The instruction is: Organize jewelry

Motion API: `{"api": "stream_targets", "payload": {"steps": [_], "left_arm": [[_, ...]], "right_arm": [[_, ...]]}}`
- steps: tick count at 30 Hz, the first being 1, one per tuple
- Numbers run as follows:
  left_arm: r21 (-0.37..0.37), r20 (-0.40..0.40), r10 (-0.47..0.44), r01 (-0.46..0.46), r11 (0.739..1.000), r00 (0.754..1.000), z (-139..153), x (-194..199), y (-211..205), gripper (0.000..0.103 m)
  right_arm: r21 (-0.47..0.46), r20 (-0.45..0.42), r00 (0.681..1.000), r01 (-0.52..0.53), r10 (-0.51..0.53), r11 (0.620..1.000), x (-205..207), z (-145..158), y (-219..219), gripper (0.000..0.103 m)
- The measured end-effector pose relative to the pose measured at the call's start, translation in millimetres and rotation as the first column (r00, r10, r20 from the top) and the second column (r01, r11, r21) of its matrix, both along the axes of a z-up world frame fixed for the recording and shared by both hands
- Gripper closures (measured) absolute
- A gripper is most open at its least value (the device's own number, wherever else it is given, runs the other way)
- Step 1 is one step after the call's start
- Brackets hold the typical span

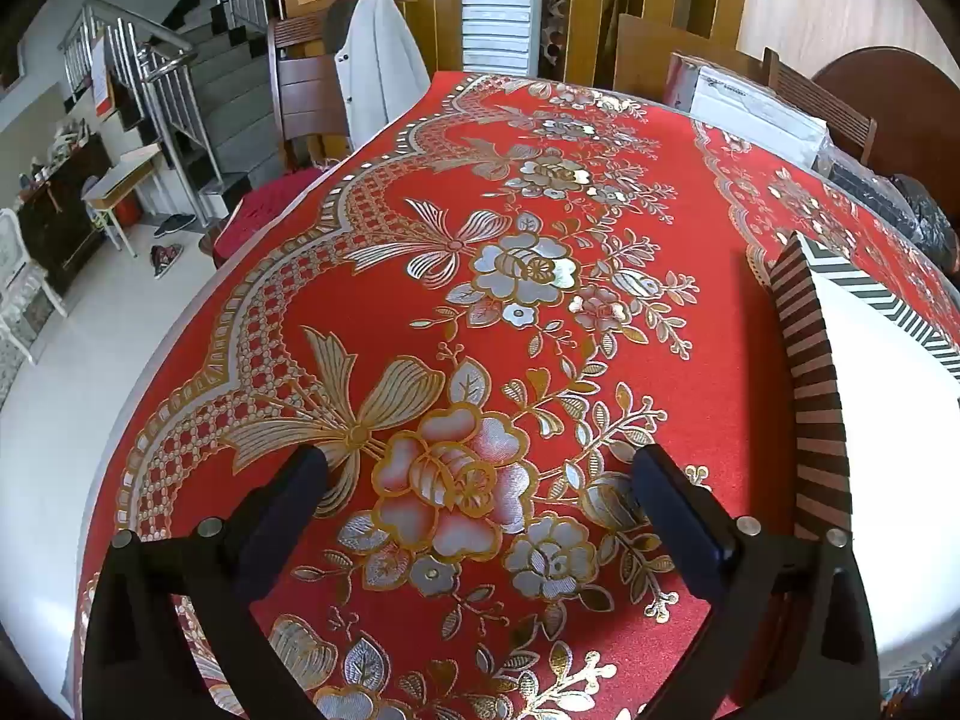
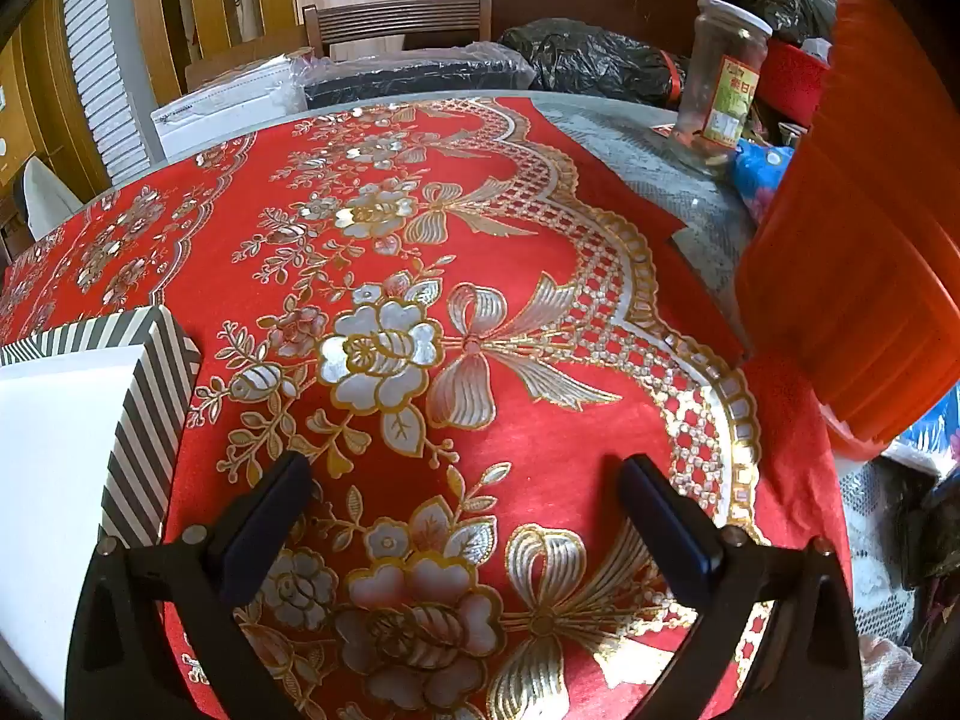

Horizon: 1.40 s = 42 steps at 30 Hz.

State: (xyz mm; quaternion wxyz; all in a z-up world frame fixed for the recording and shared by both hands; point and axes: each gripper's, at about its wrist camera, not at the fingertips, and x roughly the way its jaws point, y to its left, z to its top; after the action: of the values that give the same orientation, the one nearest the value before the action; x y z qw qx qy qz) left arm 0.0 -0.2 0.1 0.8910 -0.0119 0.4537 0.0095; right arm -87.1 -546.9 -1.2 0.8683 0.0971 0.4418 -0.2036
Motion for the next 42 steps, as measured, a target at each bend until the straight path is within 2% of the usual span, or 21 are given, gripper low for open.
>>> {"api": "stream_targets", "payload": {"steps": [5,10,13,17,24,32,36,42], "left_arm": [[-0.006,-0.04,-0.008,0.008,1.0,0.999,2,1,-1,0.013],[0.001,-0.052,-0.001,0.001,1.0,0.999,8,-14,-1,0.042],[0.018,-0.046,0.012,-0.011,1.0,0.999,21,-31,-6,0.046],[0.023,0.002,0.003,-0.003,1.0,1.0,50,-57,-16,0.046],[0.005,0.052,-0.037,0.037,0.999,0.998,94,-105,-53,0.046],[0.0,0.108,-0.102,0.103,0.995,0.989,121,-154,-96,0.046],[-0.009,0.116,-0.118,0.12,0.993,0.986,128,-167,-111,0.047],[-0.002,0.128,-0.152,0.153,0.988,0.98,132,-182,-125,0.046]], "right_arm": [[0.002,0.002,1.0,0.0,0.0,1.0,0,0,0,0.0],[0.006,-0.026,1.0,-0.012,0.012,1.0,-5,1,0,0.0],[0.012,-0.068,0.998,0.002,-0.001,1.0,-17,6,1,0.001],[-0.006,-0.052,0.998,-0.021,0.021,1.0,-51,32,11,0.001],[0.071,0.028,0.994,-0.111,0.109,0.991,-109,81,52,0.001],[0.112,0.078,0.968,-0.244,0.237,0.963,-153,103,119,0.001],[0.117,0.071,0.96,-0.279,0.272,0.953,-161,101,143,0.001],[0.066,0.077,0.939,-0.34,0.335,0.938,-167,111,178,0.001]]}}
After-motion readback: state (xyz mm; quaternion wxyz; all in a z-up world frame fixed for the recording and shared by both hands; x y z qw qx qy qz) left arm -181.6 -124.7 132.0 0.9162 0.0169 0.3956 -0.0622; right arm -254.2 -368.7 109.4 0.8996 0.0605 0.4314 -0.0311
